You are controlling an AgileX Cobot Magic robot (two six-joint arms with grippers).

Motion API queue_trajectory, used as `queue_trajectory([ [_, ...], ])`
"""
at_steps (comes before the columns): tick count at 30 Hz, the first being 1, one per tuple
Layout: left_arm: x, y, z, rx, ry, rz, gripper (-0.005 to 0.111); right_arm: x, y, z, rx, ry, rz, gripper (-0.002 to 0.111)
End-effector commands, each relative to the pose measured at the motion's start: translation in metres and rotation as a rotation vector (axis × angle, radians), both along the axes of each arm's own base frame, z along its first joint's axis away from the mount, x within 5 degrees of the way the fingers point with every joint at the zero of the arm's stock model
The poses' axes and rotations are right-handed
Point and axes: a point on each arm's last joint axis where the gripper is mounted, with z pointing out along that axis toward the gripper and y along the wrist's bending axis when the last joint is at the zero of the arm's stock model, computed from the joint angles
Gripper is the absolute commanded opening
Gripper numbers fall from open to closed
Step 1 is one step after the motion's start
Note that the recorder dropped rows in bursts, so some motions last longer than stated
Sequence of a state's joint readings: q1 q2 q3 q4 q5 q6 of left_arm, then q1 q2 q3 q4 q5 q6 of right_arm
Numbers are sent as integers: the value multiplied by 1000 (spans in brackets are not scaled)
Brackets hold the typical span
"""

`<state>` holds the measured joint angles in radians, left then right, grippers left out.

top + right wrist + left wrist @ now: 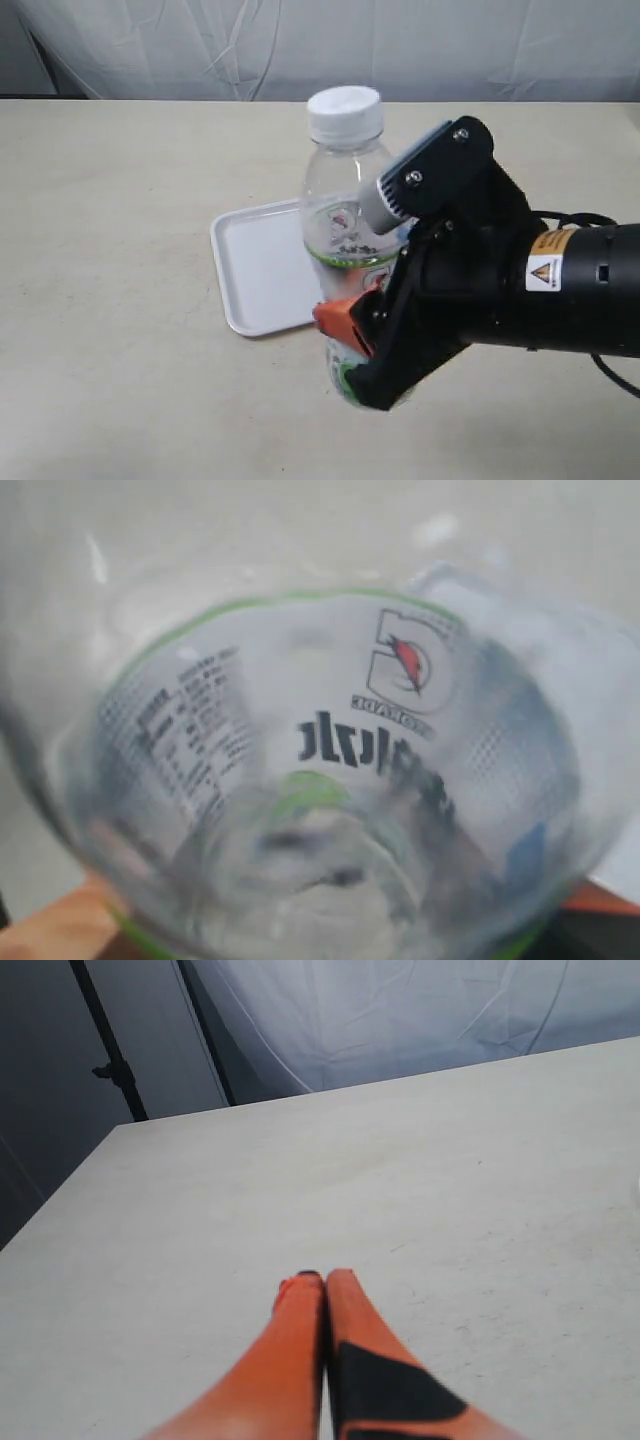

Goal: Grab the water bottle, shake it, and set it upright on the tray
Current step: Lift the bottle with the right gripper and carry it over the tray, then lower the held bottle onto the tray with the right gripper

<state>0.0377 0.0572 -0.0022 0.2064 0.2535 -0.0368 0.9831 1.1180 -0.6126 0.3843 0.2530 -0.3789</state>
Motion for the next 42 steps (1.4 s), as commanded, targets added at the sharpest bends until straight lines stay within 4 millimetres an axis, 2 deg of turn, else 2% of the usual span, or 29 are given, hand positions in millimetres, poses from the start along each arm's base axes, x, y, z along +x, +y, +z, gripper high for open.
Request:
queue_trajectory([
  [1, 0, 0, 0, -12, -13, 0, 0, 33, -18, 19, 249, 5, -325, -1],
  [2, 0, 0, 0, -12, -13, 0, 0, 35, -18, 22, 309, 66, -381, -1],
  [4, 0, 0, 0, -12, -13, 0, 0, 26, -11, 26, 265, 61, -310, -1],
  [7, 0, 0, 0, -12, -13, 0, 0, 6, -3, 26, -32, -185, 4, -1],
  [8, 0, 0, 0, -12, -13, 0, 0, 8, -6, 26, -69, -208, -1, -1],
  [9, 0, 0, 0, -12, -13, 0, 0, 15, -12, 28, -51, -191, -92, -1],
  [12, 0, 0, 0, -12, -13, 0, 0, 44, -29, 30, 116, -50, -445, -1],
  [13, 0, 0, 0, -12, -13, 0, 0, 46, -29, 30, 159, -16, -493, -1],
  [15, 0, 0, 0, -12, -13, 0, 0, 37, -17, 29, 188, -19, -404, -1],
  [18, 0, 0, 0, -12, -13, 0, 0, 12, 0, 30, 37, -244, -97, -1],
  [19, 0, 0, 0, -12, -13, 0, 0, 10, 0, 28, -16, -266, -82, -1],
  [21, 0, 0, 0, -12, -13, 0, 0, 22, -11, 29, -58, -235, -245, -1],
  [23, 0, 0, 1, -12, -14, 0, 0, 30, -21, 37, 13, -174, -423, -1],
  [24, 0, 0, 1, -12, -14, 0, 0, 28, -22, 44, 59, -175, -431, -1],
  [29, 0, 0, 1, -12, -14, 0, 0, -2, -17, 84, 359, -220, -185, -1],
  [32, 0, 0, 1, -12, -14, 0, 0, 0, -20, 72, 299, -194, -231, -1],
  [35, 0, 0, 1, -12, -14, 0, 0, 6, -20, 28, 128, -101, -307, -1],
  [36, 0, 0, 1, -12, -14, 0, 0, 6, -19, 8, 66, -52, -318, -1],
  [38, 0, 0, 1, -12, -14, 0, 0, 3, -17, -10, 29, -8, -297, -1],
  [40, 0, 0, 1, -12, -14, 0, 0, -2, -13, -8, 54, -9, -257, -1],
  [41, 0, 0, 1, -12, -14, 0, 0, -4, -11, -1, 88, -19, -237, -1],
  [42, 0, 0, 1, -12, -14, 0, 0, -7, -9, 15, 160, -39, -205, -1],
])
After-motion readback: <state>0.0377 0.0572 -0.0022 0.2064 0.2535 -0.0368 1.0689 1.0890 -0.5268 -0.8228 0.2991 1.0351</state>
